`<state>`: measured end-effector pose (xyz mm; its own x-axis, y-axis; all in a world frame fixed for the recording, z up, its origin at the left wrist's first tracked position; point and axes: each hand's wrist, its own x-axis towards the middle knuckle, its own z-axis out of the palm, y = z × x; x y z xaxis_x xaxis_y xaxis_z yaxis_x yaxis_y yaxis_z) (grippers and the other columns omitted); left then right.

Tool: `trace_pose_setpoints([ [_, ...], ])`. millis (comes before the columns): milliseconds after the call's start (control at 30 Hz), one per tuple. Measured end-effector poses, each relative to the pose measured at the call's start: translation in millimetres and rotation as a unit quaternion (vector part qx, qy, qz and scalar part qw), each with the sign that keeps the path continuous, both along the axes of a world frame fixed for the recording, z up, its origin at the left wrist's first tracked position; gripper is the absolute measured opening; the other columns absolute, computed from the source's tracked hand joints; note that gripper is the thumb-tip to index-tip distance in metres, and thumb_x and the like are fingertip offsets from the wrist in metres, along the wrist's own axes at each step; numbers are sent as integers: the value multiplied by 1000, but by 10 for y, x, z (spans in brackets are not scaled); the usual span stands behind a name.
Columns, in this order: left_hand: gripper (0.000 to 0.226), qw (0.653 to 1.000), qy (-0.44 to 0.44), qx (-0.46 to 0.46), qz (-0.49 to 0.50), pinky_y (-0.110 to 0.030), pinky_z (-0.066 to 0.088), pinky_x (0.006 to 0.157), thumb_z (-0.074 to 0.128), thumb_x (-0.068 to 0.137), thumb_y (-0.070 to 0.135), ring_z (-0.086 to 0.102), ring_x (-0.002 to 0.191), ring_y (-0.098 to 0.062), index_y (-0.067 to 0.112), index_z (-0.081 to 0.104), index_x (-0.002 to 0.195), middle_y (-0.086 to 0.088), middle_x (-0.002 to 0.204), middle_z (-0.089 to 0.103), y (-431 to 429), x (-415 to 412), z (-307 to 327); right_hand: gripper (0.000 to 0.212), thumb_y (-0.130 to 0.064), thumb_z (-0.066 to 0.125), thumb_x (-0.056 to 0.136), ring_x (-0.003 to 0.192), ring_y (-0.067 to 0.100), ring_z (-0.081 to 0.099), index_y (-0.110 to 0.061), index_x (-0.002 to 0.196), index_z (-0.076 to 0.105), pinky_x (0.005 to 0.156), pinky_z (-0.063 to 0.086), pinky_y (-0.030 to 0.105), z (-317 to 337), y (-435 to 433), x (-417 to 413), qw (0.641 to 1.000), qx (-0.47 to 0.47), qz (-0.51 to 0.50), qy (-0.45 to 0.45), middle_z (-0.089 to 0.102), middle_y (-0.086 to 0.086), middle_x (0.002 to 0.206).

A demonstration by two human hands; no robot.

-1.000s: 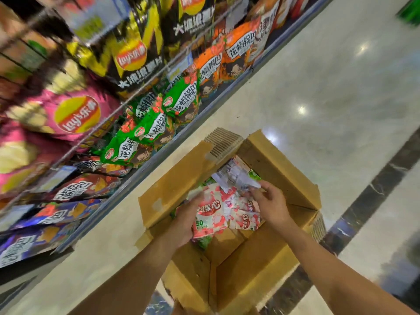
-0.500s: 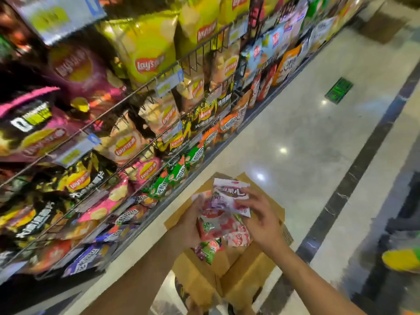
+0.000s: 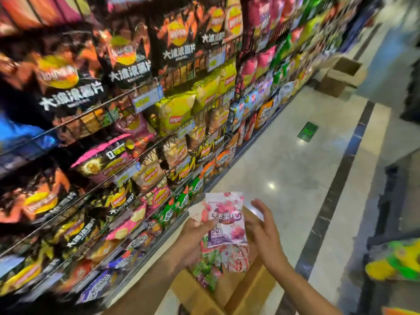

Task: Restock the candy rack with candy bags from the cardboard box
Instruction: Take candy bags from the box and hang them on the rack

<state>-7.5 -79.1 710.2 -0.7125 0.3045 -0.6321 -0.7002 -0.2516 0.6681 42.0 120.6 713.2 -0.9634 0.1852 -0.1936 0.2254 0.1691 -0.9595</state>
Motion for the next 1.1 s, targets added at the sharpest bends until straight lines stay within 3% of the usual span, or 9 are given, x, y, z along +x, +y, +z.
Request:
trace_pose_setpoints([
  [100,38,997,55,-44,-11,-16,57,64,77,91,16,69,88,-6,5,53,118,1,109,71,-57,181,252,61,-67,64,88,122,7,59,-40,140,46,91,52,15,179,-186,-17,996,-43,13,-81,56,-14,142],
  [167,21,993,90,-75,3,-12,54,58,74,94,8,73,73,-1,7,62,111,3,93,76,-100,319,355,69,-77,65,80,116,6,65,-36,135,56,88,53,19,311,-315,8,995,-43,41,-76,65,-13,133],
  [333,59,983,156,-95,29,-37,53,102,92,73,42,68,114,-23,13,59,113,3,114,71,-299,728,603,54,-68,64,84,102,7,70,-32,123,66,88,58,31,544,-551,239,995,-33,67,-69,73,-12,117],
  [467,46,970,205,-123,48,-51,51,110,91,75,49,72,114,-26,25,77,110,-3,115,79,-572,1154,714,55,-67,67,83,74,18,67,-23,115,70,73,57,36,725,-693,531,993,-53,100,-36,79,2,94],
  [633,68,952,220,-167,130,-49,55,103,82,78,64,71,114,-20,23,64,129,-10,125,74,-968,1780,982,67,-76,74,75,107,19,72,-32,125,66,98,56,49,1031,-892,863,989,-39,142,-2,76,-7,116],
  [733,64,931,243,-216,164,-37,57,99,77,78,72,74,106,-11,27,67,121,3,119,77,-1258,2132,1174,55,-67,72,79,95,13,72,-27,116,69,87,58,39,1265,-1120,1051,983,-13,177,38,77,-10,103],
  [833,66,912,256,-236,217,-46,56,102,79,75,72,75,105,-15,22,72,118,6,112,80,-1572,2467,1344,40,-58,66,87,97,22,73,-26,112,68,84,59,35,1487,-1404,1216,977,2,207,52,78,-7,102],
  [1000,37,887,267,-245,287,-53,57,101,77,89,47,77,103,-24,18,76,113,-3,108,81,-2116,2966,1662,89,-78,62,81,128,25,58,-16,144,53,105,46,40,1736,-2031,1415,960,7,257,106,62,1,139],
  [1100,32,867,252,-240,357,-54,57,101,76,91,42,77,101,-23,18,75,112,-4,106,81,-2481,3212,1762,56,-58,62,92,120,17,61,-19,132,61,96,44,31,1975,-2479,1574,945,-6,299,129,67,-9,124],
])
